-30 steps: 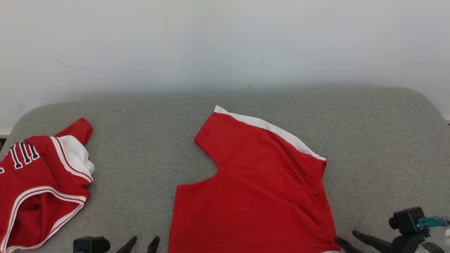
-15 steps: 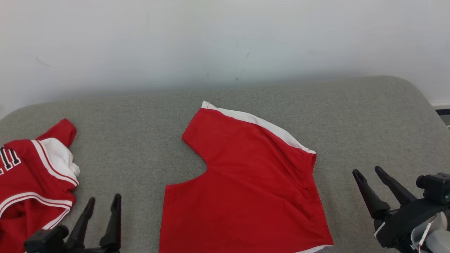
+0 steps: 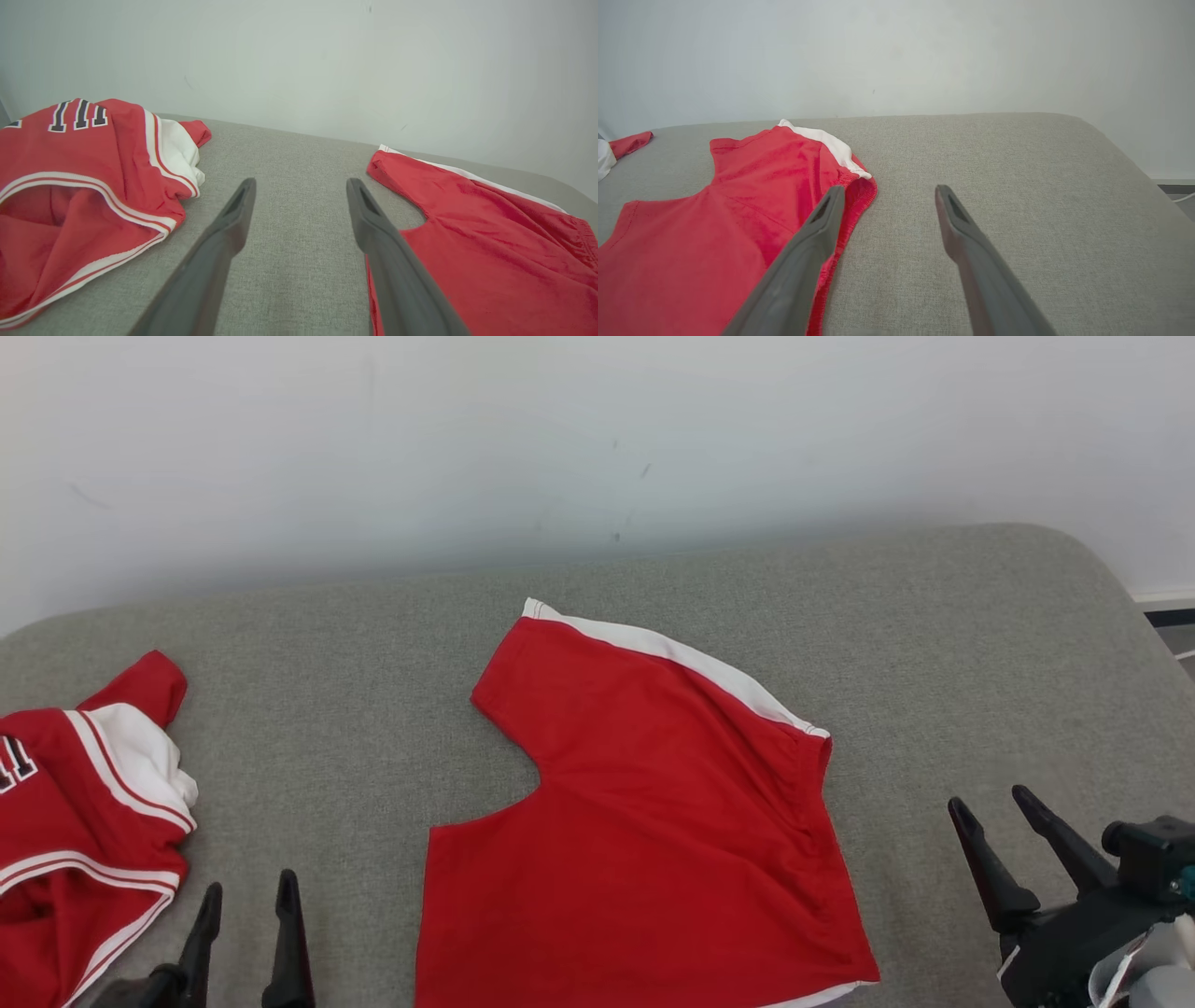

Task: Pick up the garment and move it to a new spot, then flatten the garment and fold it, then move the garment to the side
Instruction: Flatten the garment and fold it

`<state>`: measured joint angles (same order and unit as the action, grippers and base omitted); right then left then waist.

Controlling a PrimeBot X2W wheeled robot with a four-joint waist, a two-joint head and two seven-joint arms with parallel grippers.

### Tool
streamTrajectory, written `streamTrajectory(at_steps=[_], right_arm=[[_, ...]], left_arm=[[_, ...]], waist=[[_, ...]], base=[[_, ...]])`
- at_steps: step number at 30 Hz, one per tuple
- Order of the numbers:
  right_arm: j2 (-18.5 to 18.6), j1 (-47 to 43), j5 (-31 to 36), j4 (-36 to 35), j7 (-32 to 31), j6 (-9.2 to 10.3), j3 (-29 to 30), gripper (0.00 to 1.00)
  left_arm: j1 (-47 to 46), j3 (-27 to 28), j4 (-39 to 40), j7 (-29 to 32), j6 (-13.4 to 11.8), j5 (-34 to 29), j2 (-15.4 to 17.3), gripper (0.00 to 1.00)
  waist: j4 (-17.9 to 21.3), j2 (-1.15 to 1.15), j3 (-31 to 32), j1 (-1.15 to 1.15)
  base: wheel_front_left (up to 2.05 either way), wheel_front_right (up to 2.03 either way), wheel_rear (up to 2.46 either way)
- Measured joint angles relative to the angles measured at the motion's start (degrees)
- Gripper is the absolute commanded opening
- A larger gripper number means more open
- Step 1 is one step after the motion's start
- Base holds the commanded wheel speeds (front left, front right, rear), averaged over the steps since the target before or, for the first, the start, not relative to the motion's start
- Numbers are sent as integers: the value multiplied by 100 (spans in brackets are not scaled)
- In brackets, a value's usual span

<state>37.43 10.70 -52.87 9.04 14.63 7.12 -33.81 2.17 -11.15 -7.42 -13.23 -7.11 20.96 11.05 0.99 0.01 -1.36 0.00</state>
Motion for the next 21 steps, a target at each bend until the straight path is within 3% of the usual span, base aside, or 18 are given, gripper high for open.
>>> streamTrajectory(at_steps=[9, 21], right_arm=[[-448, -374, 664, 231, 0, 1, 425, 100], [-723, -594, 1184, 208, 0, 1, 876, 100]], left_arm=[[356, 246, -75, 8, 0, -490, -276, 100], [378, 466, 56, 79, 0, -687, -511, 100]], waist=[[-49, 0, 175, 0], [-46, 0, 276, 0]], base=[[0, 0, 0], [0, 0, 0]])
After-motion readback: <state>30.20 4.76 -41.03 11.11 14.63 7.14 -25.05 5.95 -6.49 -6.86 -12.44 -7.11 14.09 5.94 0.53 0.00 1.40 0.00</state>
